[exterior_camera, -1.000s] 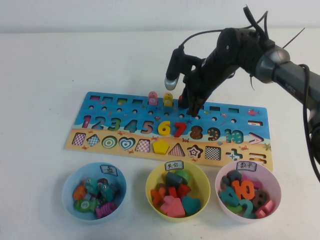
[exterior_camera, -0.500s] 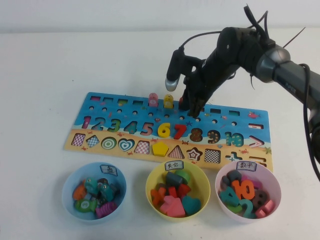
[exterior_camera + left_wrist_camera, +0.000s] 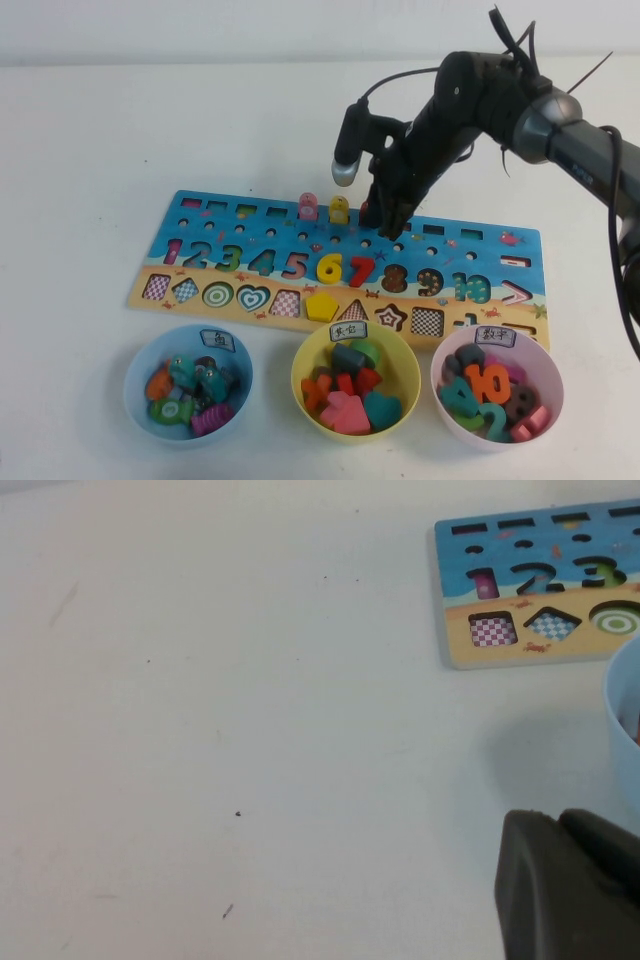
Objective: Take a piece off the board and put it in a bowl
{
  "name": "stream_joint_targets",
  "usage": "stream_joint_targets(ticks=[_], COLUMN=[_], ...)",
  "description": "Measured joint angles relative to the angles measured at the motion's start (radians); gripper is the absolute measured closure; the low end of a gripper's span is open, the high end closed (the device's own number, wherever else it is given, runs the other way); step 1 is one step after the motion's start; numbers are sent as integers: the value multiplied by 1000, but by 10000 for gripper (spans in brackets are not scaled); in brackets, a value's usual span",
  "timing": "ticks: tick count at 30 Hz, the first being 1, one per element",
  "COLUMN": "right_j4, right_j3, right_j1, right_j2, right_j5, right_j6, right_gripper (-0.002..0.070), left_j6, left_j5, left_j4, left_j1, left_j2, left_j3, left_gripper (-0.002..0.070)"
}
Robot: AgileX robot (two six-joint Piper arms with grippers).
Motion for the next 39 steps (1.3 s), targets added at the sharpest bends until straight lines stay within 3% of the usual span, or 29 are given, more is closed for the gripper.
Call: stream_joint_targets(ticks=[29, 39], right_j4=[2, 2], right_j3=[-3, -1], right_j1=[0, 0], right_j2=[-1, 0], right_j5=[9, -12], right_j6=[4, 4], right_gripper=[577, 410], left_j6=[0, 0], left_j5=[0, 0], left_j4=[0, 0], left_j1=[0, 0], left_j2=[0, 0], left_j3=[0, 0], left_gripper=[680, 680])
